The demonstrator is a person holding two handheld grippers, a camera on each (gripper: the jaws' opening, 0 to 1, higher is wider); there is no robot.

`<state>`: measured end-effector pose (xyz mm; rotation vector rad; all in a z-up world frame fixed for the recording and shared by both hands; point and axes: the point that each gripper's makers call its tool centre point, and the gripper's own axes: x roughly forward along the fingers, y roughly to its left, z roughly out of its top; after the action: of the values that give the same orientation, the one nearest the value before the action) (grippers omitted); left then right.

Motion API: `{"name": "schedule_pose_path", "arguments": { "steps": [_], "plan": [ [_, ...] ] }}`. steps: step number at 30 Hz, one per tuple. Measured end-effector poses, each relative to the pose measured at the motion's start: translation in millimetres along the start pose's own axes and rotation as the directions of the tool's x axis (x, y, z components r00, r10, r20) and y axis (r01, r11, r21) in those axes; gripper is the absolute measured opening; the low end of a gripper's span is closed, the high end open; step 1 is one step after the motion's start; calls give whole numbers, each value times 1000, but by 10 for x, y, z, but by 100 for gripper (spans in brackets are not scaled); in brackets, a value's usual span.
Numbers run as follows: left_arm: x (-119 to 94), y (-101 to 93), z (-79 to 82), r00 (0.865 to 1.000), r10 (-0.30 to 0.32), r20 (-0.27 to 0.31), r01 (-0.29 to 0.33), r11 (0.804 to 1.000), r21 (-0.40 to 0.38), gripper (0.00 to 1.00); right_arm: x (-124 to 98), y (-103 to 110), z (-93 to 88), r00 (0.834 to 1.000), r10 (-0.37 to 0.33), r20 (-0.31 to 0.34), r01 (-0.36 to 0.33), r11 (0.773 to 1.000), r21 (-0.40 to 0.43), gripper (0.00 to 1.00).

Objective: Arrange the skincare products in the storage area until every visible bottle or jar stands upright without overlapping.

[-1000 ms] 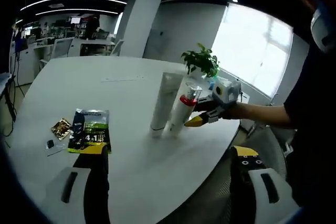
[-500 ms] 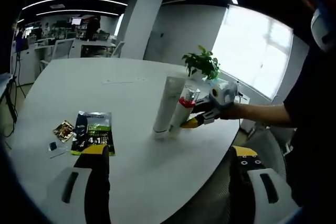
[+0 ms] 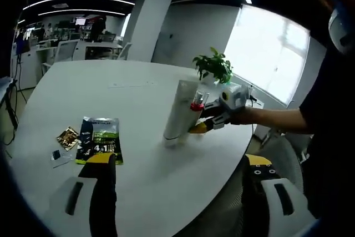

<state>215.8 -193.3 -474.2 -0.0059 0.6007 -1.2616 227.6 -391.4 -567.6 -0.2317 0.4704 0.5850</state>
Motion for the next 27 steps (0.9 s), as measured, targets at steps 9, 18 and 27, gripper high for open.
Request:
{"name": "schedule_pose_path", "arguments": {
  "steps": [9, 18, 27],
  "plan": [
    [7, -27, 39, 1000, -7, -4, 7, 1000, -5, 88, -47, 11, 2, 1000, -19, -22, 20, 998, 61, 29],
    [-28, -2, 50, 1000, -8, 4, 8, 1000, -2, 89, -225, 82, 14, 995, -61, -80, 69, 992, 102, 41],
    [-154, 30, 20, 1000, 4, 3, -4, 1000, -11, 89, -488, 197, 98, 984, -130, -124, 147, 980, 135, 57]
  ]
}}
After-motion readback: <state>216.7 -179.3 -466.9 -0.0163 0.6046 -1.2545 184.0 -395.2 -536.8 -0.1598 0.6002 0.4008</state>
